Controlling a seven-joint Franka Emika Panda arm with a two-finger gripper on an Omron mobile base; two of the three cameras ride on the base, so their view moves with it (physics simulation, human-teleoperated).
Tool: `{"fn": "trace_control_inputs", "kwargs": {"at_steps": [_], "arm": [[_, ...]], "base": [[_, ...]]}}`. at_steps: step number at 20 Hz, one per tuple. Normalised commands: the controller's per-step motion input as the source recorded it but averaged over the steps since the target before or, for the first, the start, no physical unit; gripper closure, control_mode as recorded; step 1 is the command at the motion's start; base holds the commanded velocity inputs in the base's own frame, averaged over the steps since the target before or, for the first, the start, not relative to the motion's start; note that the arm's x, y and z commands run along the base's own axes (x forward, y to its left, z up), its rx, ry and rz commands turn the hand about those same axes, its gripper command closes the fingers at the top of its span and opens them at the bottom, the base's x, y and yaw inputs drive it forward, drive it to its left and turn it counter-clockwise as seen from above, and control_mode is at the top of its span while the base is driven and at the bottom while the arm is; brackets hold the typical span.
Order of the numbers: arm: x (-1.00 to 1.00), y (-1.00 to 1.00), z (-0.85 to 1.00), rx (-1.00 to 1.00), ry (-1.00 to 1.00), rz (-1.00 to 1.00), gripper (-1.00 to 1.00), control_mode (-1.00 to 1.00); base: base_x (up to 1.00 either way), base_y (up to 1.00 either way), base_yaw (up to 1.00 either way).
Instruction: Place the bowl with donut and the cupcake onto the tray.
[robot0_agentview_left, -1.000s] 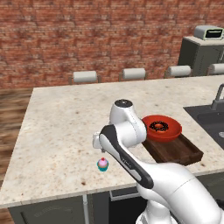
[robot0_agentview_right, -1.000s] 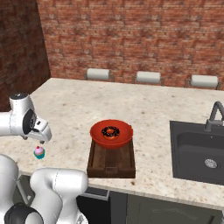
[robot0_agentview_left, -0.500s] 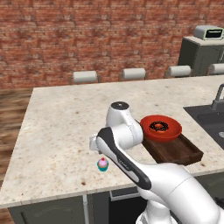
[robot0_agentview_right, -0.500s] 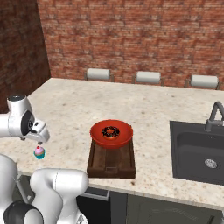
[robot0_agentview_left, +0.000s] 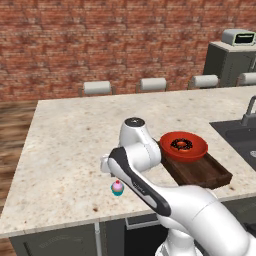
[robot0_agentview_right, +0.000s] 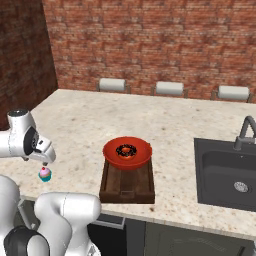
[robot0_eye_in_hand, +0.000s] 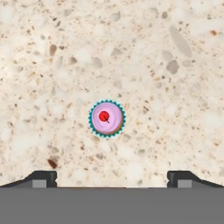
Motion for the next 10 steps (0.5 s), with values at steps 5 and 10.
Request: {"fn": "trace_control_inputs", "kwargs": {"at_steps": [5, 10], "arm": [[0.09, 0.0, -0.19, 0.0, 0.0, 0.01, -1.0, -1.0], [0.09, 0.0, -0.19, 0.0, 0.0, 0.0, -1.0, -1.0]], "base": [[0.0, 0.0, 0.0], [0.0, 0.0, 0.0]]}}
